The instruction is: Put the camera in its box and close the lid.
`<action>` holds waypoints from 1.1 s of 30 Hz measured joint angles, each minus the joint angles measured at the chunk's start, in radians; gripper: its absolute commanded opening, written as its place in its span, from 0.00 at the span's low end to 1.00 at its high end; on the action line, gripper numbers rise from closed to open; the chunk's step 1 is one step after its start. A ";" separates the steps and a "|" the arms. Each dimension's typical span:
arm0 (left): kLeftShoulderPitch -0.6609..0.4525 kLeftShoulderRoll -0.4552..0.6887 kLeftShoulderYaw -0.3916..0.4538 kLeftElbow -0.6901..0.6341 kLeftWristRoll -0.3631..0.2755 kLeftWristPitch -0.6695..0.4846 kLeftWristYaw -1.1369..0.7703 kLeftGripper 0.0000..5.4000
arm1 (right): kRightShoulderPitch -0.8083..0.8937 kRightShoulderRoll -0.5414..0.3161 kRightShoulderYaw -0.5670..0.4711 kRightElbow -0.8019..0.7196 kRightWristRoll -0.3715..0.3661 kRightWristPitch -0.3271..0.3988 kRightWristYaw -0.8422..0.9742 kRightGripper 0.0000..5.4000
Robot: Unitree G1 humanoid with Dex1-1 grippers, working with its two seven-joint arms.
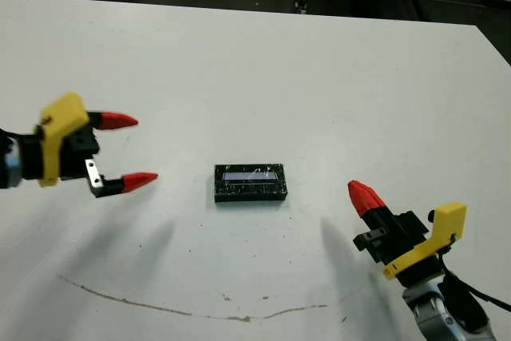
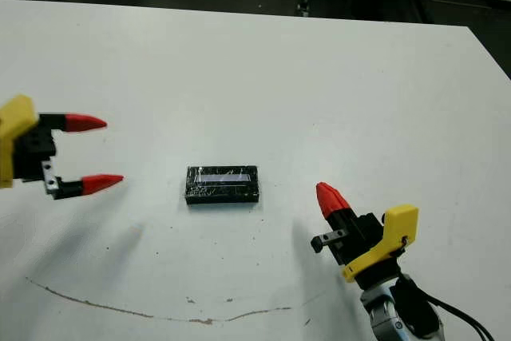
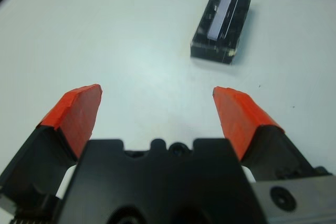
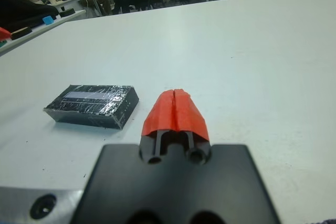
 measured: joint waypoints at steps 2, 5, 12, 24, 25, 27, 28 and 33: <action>0.035 -0.103 0.046 -0.060 -0.033 0.022 0.142 0.90 | -0.002 0.000 0.000 0.000 0.000 0.000 0.000 0.00; 0.097 -0.329 0.080 -0.140 -0.072 -0.008 0.376 0.82 | -0.005 0.000 0.000 0.001 -0.004 0.000 -0.001 0.00; 0.224 -0.658 0.005 -0.236 -0.013 -0.185 0.670 0.63 | -0.070 0.019 -0.033 0.015 0.001 -0.001 -0.033 0.00; 0.423 -0.850 -0.186 -0.198 0.092 -0.510 0.733 0.28 | -0.160 0.043 -0.073 0.024 0.011 0.002 -0.099 0.00; 0.431 -0.850 -0.194 -0.192 0.108 -0.526 0.738 0.25 | -0.161 0.043 -0.074 0.027 0.012 0.002 -0.100 0.00; 0.446 -0.850 -0.204 -0.183 0.128 -0.552 0.746 0.19 | -0.164 0.044 -0.076 0.033 0.014 0.002 -0.100 0.00; 0.451 -0.850 -0.207 -0.178 0.130 -0.559 0.748 0.17 | -0.165 0.044 -0.077 0.034 0.014 0.002 -0.100 0.00; 0.455 -0.849 -0.216 -0.160 0.141 -0.582 0.758 0.02 | -0.171 0.044 -0.078 0.035 0.015 0.002 -0.102 0.00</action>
